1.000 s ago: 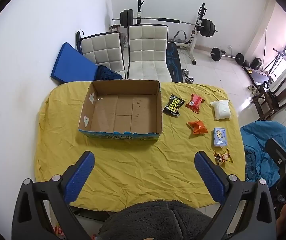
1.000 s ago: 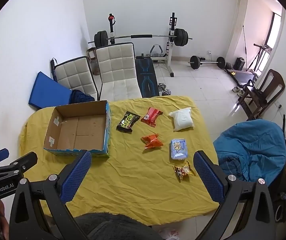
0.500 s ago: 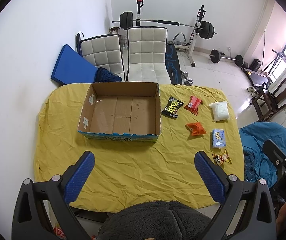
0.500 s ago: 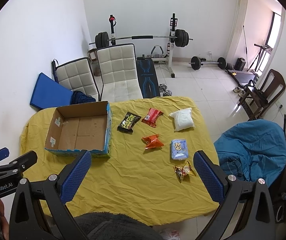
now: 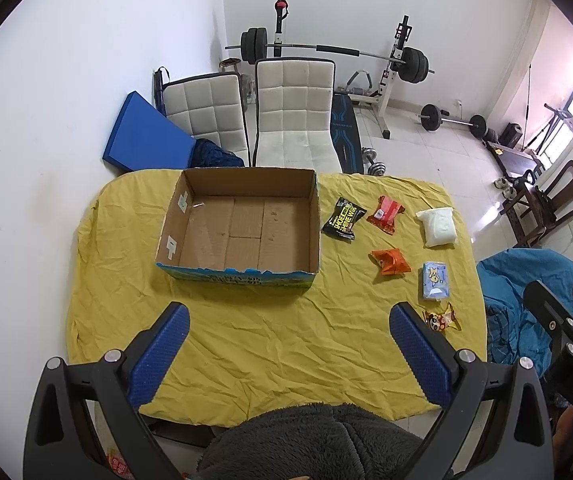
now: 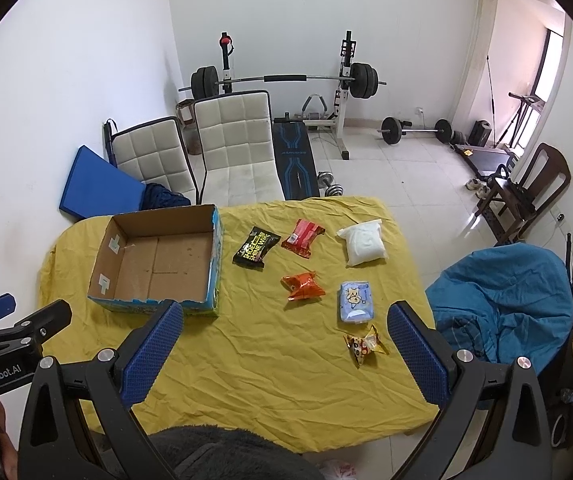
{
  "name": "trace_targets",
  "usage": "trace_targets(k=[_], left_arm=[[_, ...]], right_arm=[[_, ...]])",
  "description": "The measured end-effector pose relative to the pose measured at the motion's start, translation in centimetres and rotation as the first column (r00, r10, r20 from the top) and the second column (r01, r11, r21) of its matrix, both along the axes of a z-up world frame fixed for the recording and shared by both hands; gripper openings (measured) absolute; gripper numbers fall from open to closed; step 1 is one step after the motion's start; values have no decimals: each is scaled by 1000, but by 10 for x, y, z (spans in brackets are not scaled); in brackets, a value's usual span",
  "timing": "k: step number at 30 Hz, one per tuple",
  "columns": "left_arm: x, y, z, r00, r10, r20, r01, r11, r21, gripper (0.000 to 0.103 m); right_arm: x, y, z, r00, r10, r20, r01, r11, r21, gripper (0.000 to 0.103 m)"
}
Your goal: Organize soft objects
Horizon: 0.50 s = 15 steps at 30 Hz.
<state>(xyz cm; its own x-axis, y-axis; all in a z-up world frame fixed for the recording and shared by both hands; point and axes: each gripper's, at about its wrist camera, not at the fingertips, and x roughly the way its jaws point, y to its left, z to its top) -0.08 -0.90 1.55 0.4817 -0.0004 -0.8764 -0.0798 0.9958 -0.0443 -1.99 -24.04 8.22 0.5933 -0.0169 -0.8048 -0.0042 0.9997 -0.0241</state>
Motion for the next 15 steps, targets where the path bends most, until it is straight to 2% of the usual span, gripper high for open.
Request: trace_targets(k=[15], left_arm=[[-6,0,2,1000,4,28,-4,1000,10,103]], right_arm=[[1,-1,6,999,-8,33,8,1000,-1,103]])
